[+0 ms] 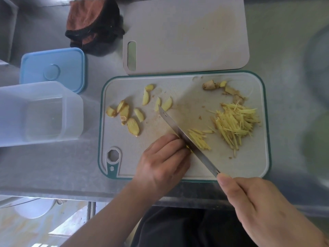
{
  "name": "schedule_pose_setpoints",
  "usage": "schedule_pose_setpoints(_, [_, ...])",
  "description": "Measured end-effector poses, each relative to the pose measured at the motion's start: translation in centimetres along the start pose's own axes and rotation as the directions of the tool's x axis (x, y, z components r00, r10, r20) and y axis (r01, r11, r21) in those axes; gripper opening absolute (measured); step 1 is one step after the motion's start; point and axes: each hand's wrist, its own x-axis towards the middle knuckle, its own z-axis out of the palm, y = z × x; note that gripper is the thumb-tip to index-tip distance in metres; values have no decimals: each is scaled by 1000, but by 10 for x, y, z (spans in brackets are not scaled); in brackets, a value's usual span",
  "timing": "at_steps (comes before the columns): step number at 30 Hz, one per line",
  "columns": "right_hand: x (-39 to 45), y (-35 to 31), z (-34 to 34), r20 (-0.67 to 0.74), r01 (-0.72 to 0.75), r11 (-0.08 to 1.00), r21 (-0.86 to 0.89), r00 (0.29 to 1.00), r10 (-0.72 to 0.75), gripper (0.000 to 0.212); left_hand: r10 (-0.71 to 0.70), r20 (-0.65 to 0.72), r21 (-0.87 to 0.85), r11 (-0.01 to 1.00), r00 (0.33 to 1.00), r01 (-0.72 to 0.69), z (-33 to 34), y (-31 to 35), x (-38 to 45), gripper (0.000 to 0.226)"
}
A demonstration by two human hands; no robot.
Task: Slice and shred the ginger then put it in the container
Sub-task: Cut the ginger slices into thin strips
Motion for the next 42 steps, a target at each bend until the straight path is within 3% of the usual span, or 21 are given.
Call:
schedule_pose_setpoints(5, [1, -2, 3, -10, 5, 1000, -19, 1000, -6, 62, -6, -3, -27, 1000, 1000, 6, 2, -1, 0, 4])
schedule_pose_setpoints(15, [12, 4, 14, -23, 3, 1000, -14, 1000, -4, 72, -4, 4, -27, 1000, 1000, 4, -1, -2, 2, 5])
schedule_pose_setpoints(20, [12, -2, 19, 18, 26, 999, 20, 1000, -26, 63, 8, 0, -8, 1000, 1000, -8, 0, 1, 3, 5])
schedule_pose_setpoints(26, [4, 12, 6, 0, -6, 1000, -23, 1000, 6, 76, 6, 9, -5, 1000, 1000, -6, 0, 1, 4, 4])
schedule_pose_setpoints(38, [22, 0, 7, -48, 13, 1000, 5, 999, -13, 63, 30, 5, 18, 999, 1000, -30, -1, 1, 3, 5])
schedule_pose_setpoints(42, [20, 4, 7, -48, -5, 1000, 14, 999, 5, 72, 32, 12, 15, 999, 999, -32, -1, -1, 2, 6])
